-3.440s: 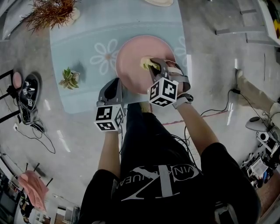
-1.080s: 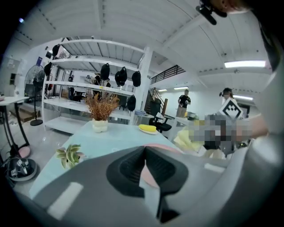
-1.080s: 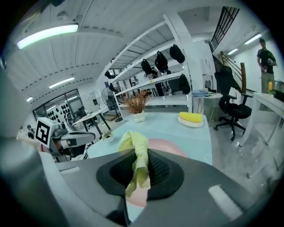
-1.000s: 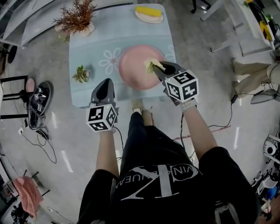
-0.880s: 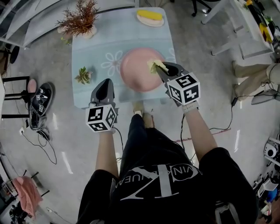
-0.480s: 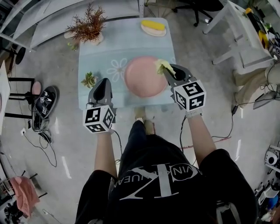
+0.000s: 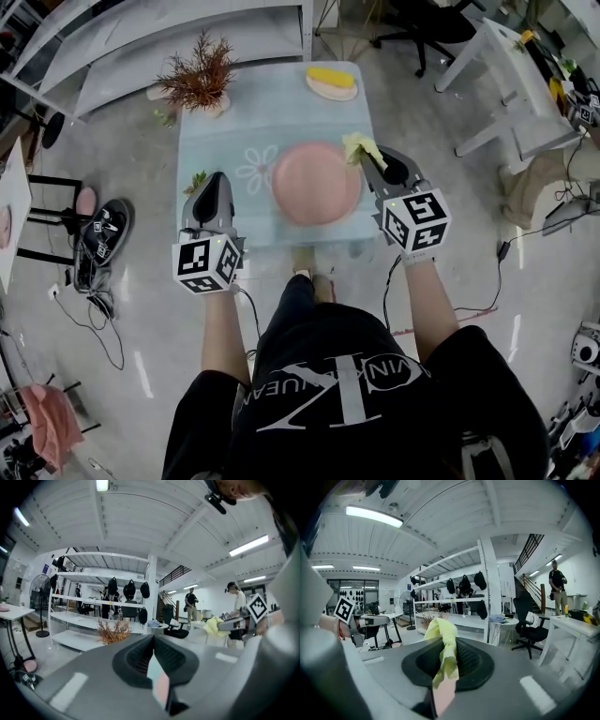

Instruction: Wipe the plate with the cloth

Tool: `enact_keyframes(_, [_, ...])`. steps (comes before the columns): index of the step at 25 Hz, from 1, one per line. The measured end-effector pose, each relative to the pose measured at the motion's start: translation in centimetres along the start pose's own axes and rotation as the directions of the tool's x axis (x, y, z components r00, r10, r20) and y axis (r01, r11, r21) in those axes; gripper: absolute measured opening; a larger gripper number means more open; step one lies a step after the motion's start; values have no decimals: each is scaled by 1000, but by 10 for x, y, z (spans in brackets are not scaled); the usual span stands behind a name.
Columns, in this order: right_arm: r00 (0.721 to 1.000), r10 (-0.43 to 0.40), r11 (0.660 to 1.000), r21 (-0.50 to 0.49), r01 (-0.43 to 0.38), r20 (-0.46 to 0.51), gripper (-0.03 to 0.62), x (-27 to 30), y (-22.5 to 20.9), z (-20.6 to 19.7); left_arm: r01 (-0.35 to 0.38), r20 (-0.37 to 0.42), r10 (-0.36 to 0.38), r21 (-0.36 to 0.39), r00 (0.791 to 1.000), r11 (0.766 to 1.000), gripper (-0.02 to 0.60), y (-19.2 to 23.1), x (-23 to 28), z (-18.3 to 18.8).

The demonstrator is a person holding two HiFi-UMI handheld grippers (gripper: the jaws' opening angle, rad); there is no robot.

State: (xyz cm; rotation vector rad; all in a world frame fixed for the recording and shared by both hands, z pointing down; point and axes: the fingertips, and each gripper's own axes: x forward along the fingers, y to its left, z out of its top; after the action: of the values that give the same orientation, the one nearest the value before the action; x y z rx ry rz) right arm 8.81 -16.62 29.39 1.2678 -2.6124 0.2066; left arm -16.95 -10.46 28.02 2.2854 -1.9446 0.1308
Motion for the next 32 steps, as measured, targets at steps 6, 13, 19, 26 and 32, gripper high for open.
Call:
enact_keyframes(6, [999,-13,1000,1,13,47,54,-9,-1,19,-6,37,5,20,999,1000,0,0,-6,21])
enact_keyframes(13, [996,-25,1000,5,25,90,54,-10,-4,37,-31,71,30,18,997,999,0,11,-8,41])
enact_keyframes(19, [993,-34,999,4,33,116,54,-17,-3,44,-37,101,34,25,994,999,0,13,-13,53])
enact_keyframes(26, [991,-41,999,7,40,128,54,-20,-5,52,-33,118,30,30,993,999,0,13,-12,65])
enact_keyframes(32, [990,-45,999,5,45,137,54,-25,-4,56,-35,129,31,25,991,999,0,14,-14,72])
